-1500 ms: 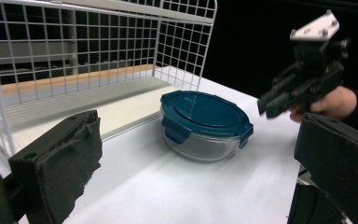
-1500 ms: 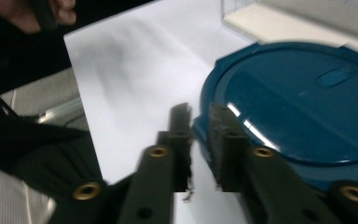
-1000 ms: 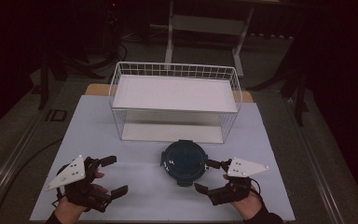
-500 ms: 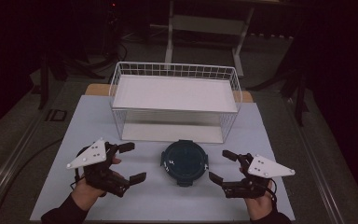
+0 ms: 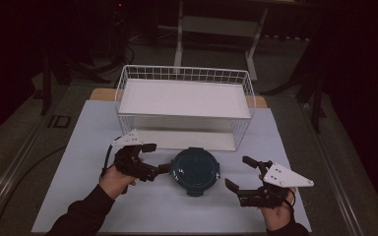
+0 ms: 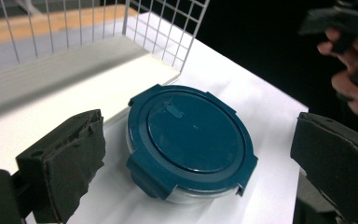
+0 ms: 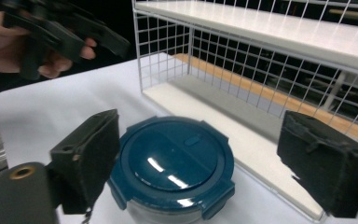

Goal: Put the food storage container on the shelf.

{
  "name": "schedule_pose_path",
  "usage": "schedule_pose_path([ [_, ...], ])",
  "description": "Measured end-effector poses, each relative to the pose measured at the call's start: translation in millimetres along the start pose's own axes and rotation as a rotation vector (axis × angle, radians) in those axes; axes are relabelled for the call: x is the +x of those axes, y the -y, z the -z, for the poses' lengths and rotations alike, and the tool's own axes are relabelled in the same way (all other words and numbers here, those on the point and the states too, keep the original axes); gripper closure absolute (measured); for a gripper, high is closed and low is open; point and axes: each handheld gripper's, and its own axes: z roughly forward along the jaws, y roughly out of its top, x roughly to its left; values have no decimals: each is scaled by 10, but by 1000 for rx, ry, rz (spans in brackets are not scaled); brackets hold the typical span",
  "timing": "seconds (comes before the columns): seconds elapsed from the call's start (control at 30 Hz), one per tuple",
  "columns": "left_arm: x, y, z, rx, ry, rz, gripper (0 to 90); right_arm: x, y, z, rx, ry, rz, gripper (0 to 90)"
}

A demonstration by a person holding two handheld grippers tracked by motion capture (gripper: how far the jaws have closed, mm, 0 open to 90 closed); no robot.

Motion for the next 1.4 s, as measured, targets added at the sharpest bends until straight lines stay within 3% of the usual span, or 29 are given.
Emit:
schedule_pose_path([
  [0.03,81,19,-86,22,17,62,33,3,9,-4,0,0,0,111],
  [0.07,81,19,-86,22,17,62,34,3,9,-4,0,0,0,111],
  [0.13,178,47,-208,48,14,146,33,12,21,-10,1,-3,-6,107],
  [0.17,178,47,-208,48,14,146,32,12,21,-10,1,-3,-6,107],
  [0.2,242,79,-304,71,5,220,32,37,37,-22,5,7,-12,92],
  [0.23,267,96,-339,86,9,247,32,45,42,-28,3,6,-18,91],
  [0.27,267,96,-339,86,9,247,32,54,45,-41,8,17,-19,91],
  [0.33,328,144,-421,117,20,319,33,62,59,-58,4,37,-27,91],
  [0.37,328,144,-421,117,20,319,34,62,59,-58,4,37,-27,91],
  [0.47,426,214,-516,180,48,427,35,65,84,-84,4,36,-44,92],
  [0.57,466,233,-538,206,42,451,72,77,86,-85,5,41,-35,92],
  [0.6,514,259,-578,237,51,502,77,85,87,-95,13,35,-35,92],
  [0.63,532,272,-593,245,60,521,82,86,90,-101,15,35,-31,92],
  [0.97,611,364,-703,306,64,622,274,113,122,-160,40,17,-28,93],
  [1.07,637,383,-721,297,90,660,353,106,124,-164,40,14,-31,93],
  [1.17,639,398,-745,311,106,661,427,97,132,-166,44,16,-32,94],
  [1.3,646,430,-771,311,144,685,453,82,132,-163,45,21,-37,94],
  [1.4,692,468,-778,312,198,718,483,50,137,-175,51,23,-50,107],
])
